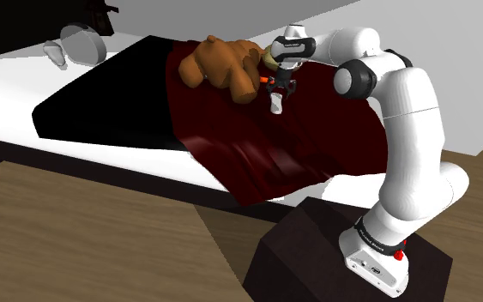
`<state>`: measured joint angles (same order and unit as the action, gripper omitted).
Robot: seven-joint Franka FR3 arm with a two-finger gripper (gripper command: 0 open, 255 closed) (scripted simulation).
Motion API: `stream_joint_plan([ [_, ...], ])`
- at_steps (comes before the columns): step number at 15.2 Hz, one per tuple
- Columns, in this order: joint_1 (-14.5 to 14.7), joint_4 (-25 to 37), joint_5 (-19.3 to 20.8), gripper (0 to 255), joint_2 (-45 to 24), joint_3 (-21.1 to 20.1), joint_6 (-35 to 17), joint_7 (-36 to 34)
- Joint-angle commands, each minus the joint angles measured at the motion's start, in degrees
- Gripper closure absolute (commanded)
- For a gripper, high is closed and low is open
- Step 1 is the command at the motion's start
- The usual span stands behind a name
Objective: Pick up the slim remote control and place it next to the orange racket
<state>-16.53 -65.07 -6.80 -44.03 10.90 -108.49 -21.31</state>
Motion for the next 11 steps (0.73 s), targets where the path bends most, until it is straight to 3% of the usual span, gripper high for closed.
stream_joint_plan([
  [1,-0.07,1.96,0.12,0,0.54,0.07,2.5,-0.12],
  [3,-0.23,4.88,0.22,0,0.87,0.13,5.72,-0.26],
  [11,-0.23,4.88,0.22,0,0.87,0.13,5.72,-0.26],
])
